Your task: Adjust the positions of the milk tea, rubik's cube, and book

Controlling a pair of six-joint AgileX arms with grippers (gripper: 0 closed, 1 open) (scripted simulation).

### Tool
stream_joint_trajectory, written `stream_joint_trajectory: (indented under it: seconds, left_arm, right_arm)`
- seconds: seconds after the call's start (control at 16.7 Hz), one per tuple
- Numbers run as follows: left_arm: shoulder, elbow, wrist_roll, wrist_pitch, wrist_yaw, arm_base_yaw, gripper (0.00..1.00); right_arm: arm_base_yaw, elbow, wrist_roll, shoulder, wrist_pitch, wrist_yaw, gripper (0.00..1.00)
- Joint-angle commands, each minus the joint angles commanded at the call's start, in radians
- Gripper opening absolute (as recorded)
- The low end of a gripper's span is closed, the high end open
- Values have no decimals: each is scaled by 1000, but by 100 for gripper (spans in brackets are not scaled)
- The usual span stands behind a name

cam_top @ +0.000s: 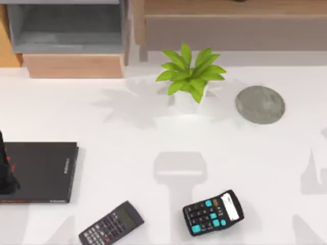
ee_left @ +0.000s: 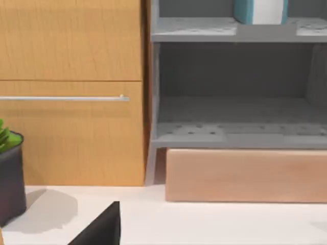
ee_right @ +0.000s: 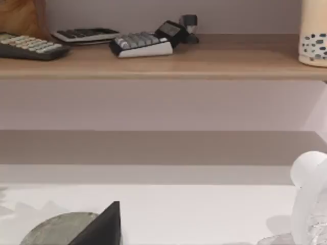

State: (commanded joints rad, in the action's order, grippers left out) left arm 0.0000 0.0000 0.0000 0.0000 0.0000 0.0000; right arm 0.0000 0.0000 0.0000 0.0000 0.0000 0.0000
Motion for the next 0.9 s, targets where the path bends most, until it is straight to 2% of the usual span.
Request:
stream_joint_trajectory:
  seconds: [0.24, 0.42, 0.66, 0.9]
  left_arm:
    - [0, 0, 0, 0, 0, 0, 100]
    - [0, 0, 0, 0, 0, 0, 100]
    - [0, 0, 0, 0, 0, 0, 100]
    - [0, 0, 0, 0, 0, 0, 100]
  right_arm:
    - [-10, 26, 0, 32, 19, -9, 100]
    - [-46, 125, 1, 159, 90, -44, 100]
    - [-121, 326, 3, 475, 235, -115, 100]
    - [-211, 560, 5, 914, 403, -196, 100]
